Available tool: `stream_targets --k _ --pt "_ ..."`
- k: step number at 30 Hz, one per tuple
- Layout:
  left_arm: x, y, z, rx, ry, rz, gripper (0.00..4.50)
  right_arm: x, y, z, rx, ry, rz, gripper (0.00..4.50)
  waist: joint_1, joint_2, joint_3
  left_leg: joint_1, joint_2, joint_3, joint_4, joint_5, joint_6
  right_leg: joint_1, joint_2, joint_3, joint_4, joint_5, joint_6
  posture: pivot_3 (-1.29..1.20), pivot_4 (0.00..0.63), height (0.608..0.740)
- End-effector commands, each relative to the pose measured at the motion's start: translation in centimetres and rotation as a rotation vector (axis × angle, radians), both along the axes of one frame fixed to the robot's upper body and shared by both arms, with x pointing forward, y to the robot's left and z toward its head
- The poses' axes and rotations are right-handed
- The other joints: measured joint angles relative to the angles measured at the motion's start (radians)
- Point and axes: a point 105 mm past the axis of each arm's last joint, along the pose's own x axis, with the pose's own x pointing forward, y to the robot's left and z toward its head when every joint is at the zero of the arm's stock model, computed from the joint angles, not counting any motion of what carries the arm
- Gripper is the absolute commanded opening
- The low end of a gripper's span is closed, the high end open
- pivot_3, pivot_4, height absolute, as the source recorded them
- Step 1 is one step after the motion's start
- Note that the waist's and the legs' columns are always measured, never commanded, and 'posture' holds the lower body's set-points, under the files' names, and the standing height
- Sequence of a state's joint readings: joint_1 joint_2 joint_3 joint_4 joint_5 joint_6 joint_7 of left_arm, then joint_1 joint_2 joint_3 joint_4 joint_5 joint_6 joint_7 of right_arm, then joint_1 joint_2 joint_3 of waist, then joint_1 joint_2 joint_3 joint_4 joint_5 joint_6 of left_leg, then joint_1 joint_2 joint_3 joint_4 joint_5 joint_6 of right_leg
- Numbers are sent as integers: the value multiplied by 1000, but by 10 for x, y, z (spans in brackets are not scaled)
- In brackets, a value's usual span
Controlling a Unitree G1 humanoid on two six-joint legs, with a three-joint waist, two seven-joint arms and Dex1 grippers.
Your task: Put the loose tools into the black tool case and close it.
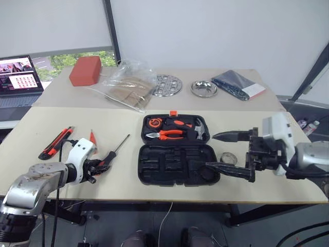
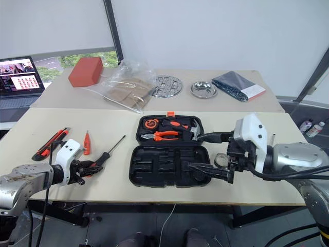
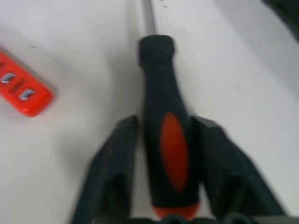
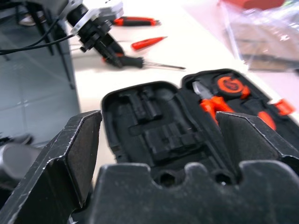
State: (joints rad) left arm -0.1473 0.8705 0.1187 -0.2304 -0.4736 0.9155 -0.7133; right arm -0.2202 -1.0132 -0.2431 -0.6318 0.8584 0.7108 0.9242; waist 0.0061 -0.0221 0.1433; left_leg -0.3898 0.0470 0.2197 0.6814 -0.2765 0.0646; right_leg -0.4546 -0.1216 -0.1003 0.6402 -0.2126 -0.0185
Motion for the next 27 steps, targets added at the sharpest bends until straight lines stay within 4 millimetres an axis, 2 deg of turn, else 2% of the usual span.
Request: stream_targets --k 1,5,7,8,10,13,17,22,27 --pt "2 -8 17 -31 -34 -58 956 -10 1 -5 -46 22 38 4500 3 0 0 0 0 0 0 0 0 0 0 0 0 0 0 0 150 736" --pt "20 -6 55 10 -154 -119 956 -13 -2 -7 -51 38 28 4500 7 -4 2 -2 0 -1 2 0 0 -1 1 -2 0 0 0 0 150 736" --pt "28 -18 81 56 -249 -260 956 -12 -4 -7 -52 20 8 4500 6 -5 3 -4 0 -1 4 0 0 -1 4 -3 0 0 0 0 150 736" --pt "28 -30 90 62 -273 -364 956 -12 -5 -7 -53 14 0 4500 7 -5 3 -4 1 -1 4 0 0 -1 4 -3 1 0 0 0 150 736" --pt "27 -49 98 74 -289 -524 956 -13 -5 -9 -51 14 -6 4500 8 -5 3 -4 0 -1 4 0 0 -1 5 -4 0 0 0 0 150 736" --pt "35 -76 93 133 -288 -712 956 -13 -5 -11 -47 16 -12 4500 8 -5 3 -4 0 -1 5 0 0 0 5 -4 0 0 0 0 150 736" --pt "49 -106 74 212 -262 -902 956 -11 -4 -12 -37 7 -30 4500 7 -5 3 -7 1 -1 11 5 8 0 10 -5 1 0 0 0 150 736" --pt "66 -133 57 256 -247 -1007 956 -12 -6 -12 -33 2 -54 4500 4 -6 3 -11 2 -3 16 5 10 -2 11 -5 2 0 0 0 150 736" --pt "77 -145 53 258 -234 -1015 956 -13 -8 -11 -23 -6 -81 4500 5 -6 3 -15 3 -6 20 4 13 -2 10 -7 2 0 0 0 150 736"
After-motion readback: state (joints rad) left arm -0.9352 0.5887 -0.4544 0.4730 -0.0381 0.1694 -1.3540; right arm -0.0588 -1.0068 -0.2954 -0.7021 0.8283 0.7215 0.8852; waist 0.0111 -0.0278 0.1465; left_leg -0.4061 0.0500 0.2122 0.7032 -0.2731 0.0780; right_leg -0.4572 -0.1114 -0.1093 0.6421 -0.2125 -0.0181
